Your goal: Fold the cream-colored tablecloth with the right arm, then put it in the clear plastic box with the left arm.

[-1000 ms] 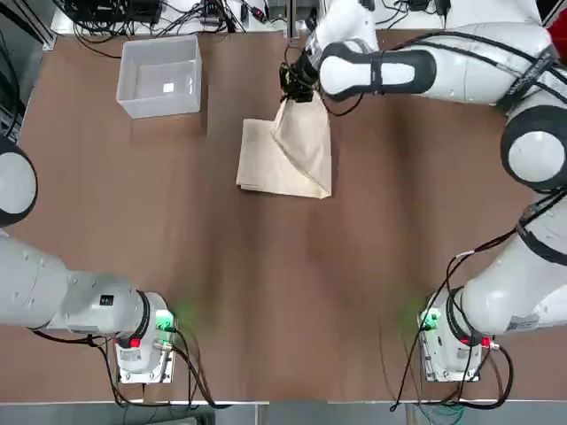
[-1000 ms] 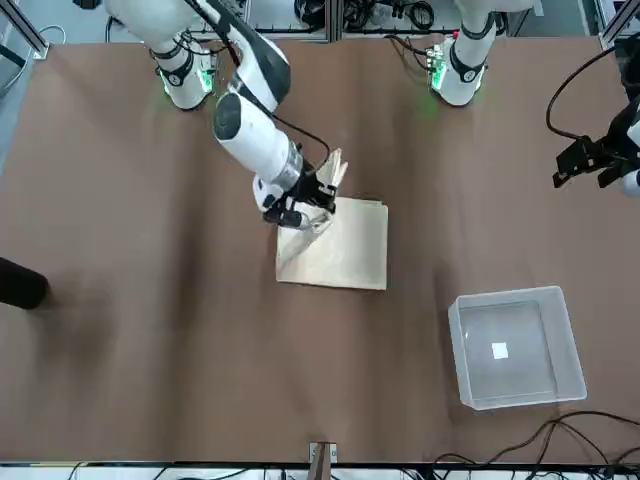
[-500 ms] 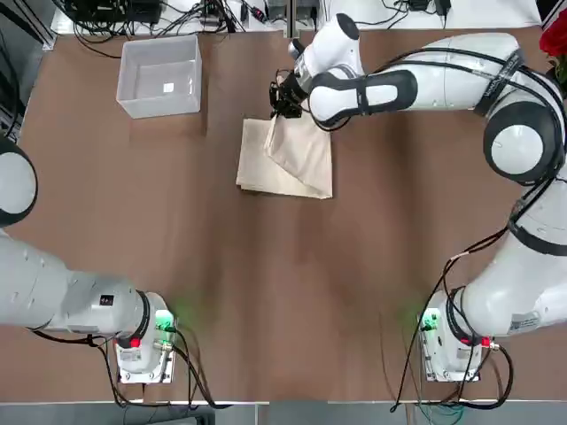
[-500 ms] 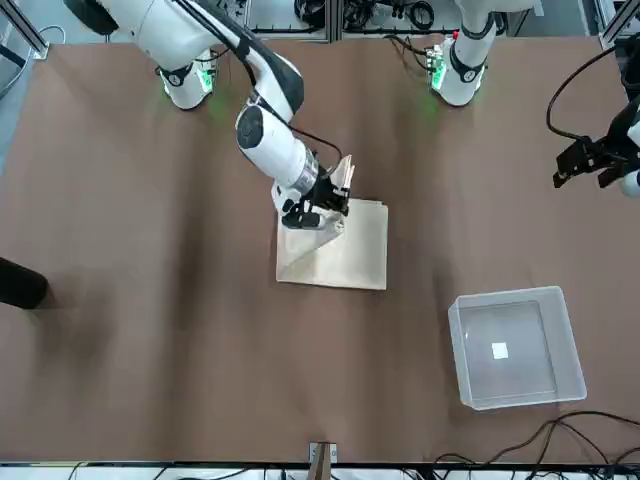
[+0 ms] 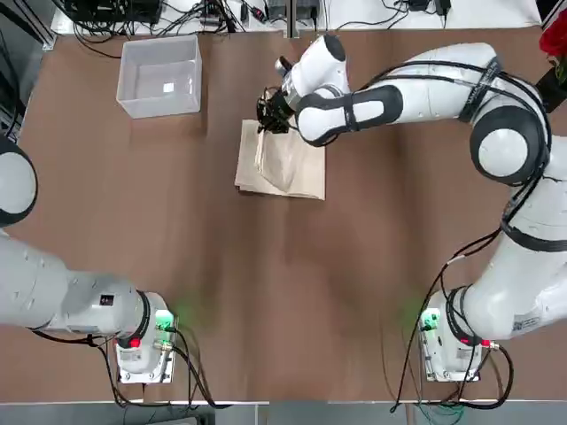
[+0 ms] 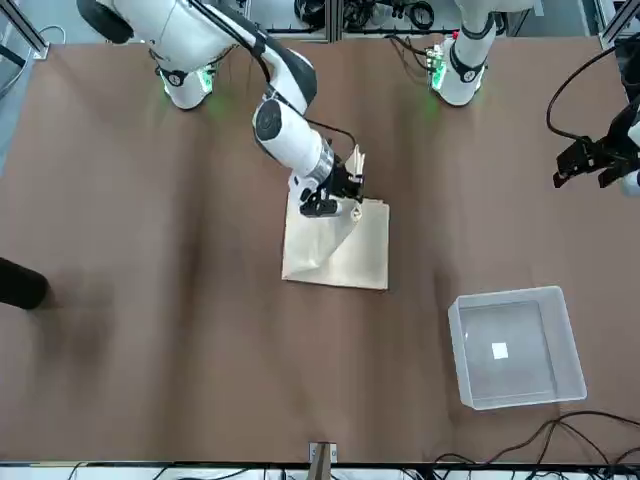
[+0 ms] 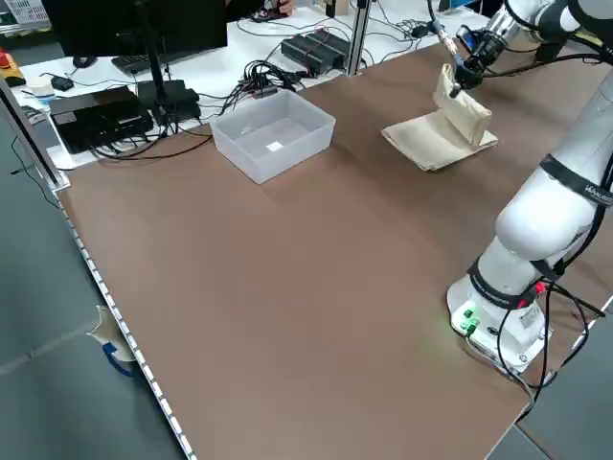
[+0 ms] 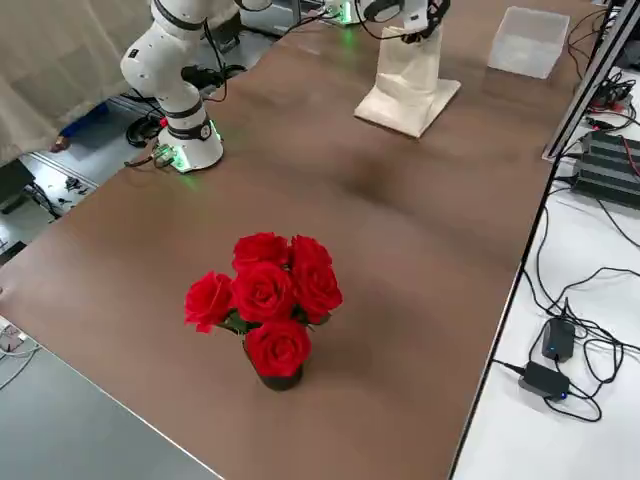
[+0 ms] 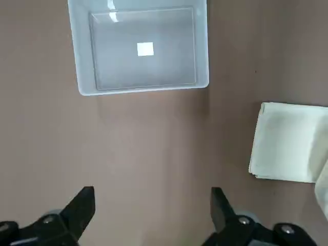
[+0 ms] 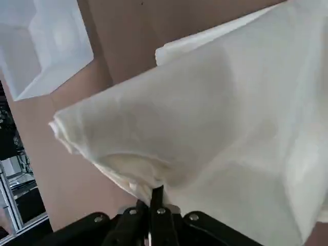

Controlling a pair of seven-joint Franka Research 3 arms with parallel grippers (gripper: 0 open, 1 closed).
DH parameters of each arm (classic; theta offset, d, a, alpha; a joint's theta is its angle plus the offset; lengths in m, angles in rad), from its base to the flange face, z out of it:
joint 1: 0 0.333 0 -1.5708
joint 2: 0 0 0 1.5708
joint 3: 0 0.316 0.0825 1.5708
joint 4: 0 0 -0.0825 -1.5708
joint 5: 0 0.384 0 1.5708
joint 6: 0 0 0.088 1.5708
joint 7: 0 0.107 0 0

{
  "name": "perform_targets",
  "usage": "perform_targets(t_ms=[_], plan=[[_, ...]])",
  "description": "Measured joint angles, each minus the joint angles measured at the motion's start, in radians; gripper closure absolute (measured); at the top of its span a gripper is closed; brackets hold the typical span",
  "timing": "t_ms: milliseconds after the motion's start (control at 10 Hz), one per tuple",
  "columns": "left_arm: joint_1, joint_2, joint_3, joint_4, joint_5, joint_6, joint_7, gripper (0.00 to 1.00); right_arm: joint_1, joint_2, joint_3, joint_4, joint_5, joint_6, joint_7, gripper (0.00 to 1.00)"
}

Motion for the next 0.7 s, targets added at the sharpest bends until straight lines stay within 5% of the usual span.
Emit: perform_targets(t_ms=[700], plan=[[0.0, 0.007, 0.0, 0.0, 0.0, 0.0, -0.001, 0.0, 0.003, 0.115, -0.013, 0.062, -0.029, 0.045, 0.0, 0.94]])
